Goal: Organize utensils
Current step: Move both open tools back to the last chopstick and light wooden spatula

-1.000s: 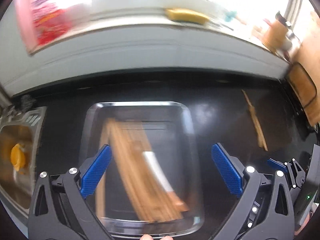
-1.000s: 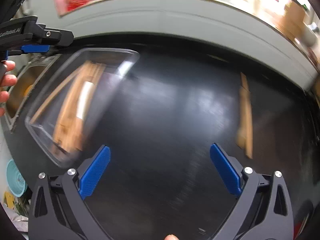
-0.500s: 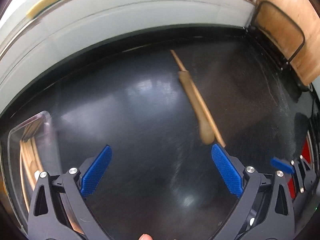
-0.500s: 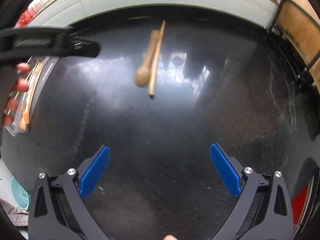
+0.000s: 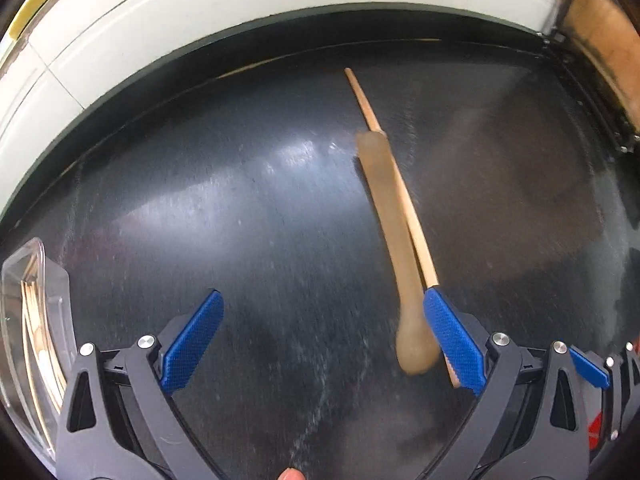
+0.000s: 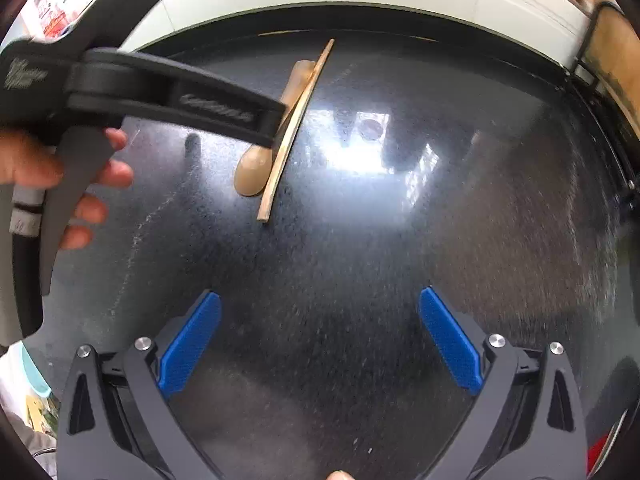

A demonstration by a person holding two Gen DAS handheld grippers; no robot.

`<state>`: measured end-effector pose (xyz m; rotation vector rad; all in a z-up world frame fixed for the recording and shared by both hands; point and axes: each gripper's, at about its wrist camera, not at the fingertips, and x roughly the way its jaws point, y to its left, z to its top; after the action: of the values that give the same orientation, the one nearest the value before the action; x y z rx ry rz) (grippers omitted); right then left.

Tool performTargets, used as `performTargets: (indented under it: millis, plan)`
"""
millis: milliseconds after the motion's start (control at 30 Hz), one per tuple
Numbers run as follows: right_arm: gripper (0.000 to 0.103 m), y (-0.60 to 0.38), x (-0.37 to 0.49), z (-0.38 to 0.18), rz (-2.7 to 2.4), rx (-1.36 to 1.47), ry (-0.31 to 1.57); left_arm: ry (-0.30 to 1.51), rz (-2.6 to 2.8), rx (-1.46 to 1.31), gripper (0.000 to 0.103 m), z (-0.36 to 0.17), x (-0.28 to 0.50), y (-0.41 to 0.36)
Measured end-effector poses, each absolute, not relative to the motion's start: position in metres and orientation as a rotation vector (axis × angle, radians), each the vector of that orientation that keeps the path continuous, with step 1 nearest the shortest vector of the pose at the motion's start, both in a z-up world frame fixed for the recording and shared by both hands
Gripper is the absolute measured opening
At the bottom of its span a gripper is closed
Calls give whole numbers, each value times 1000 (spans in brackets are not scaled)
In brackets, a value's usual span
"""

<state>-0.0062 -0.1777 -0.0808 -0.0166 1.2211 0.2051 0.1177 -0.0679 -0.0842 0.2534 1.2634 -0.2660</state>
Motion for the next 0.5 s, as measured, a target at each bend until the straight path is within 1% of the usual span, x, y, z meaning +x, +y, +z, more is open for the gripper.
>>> performTargets:
  millis: [167, 267, 400, 500]
  plan:
    - [96, -186, 16, -88, 190, -9, 1226, 1254, -264, 256, 98, -94, 133, -81]
    - [97, -191, 33, -93, 142, -18, 1197, 1257, -267, 229, 98, -94, 146, -74]
    - [97, -196, 52, -95, 94, -24, 1141, 1259, -316, 264, 98, -94, 153, -74]
    - [98, -198, 69, -96, 120, -26, 1138, 1256, -321, 265, 98, -95, 157, -69]
